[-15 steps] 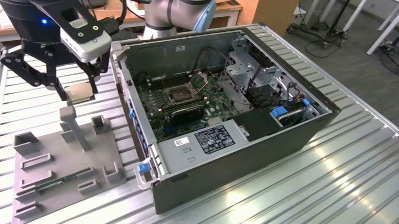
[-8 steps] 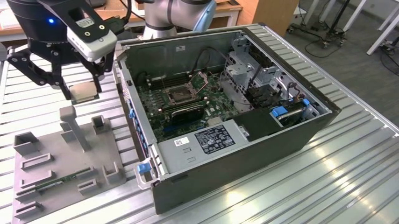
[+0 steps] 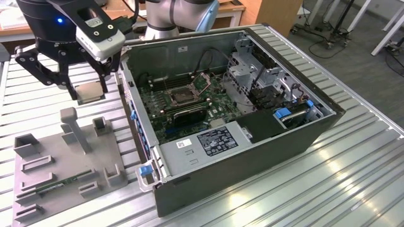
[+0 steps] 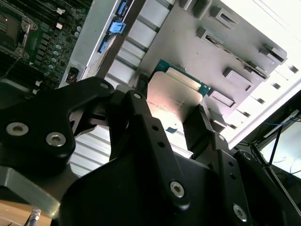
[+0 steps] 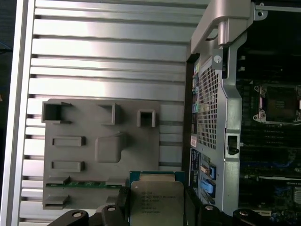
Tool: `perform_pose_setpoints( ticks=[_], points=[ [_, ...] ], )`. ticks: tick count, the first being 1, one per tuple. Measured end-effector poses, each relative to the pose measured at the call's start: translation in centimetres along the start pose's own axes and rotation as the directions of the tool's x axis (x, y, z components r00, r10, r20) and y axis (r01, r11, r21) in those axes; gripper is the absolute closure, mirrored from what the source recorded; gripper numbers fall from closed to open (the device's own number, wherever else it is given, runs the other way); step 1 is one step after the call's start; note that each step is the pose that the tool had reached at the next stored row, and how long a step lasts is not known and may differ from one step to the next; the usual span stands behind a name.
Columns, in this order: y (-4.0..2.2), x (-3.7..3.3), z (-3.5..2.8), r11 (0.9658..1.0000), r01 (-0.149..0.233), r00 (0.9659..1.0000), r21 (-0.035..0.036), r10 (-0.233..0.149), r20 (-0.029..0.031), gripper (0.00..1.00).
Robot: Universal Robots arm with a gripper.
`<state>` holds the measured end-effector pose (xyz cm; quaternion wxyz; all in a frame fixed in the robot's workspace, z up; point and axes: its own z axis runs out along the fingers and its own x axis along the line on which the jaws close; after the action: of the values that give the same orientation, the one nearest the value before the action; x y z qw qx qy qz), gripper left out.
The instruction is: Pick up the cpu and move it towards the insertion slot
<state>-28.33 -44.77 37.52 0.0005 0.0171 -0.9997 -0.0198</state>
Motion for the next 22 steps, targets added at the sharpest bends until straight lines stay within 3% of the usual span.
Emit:
perform_pose_setpoints(
  ticks=[16,22],
  points=[
    [-0.06,-1.66,-0.01,1.0000,0.000,1.0000,0.0000,0.000,-0.0001,0.45],
    [-0.07,-1.90,-0.01,1.0000,0.000,1.0000,0.0001,0.000,0.0000,0.45]
  ],
)
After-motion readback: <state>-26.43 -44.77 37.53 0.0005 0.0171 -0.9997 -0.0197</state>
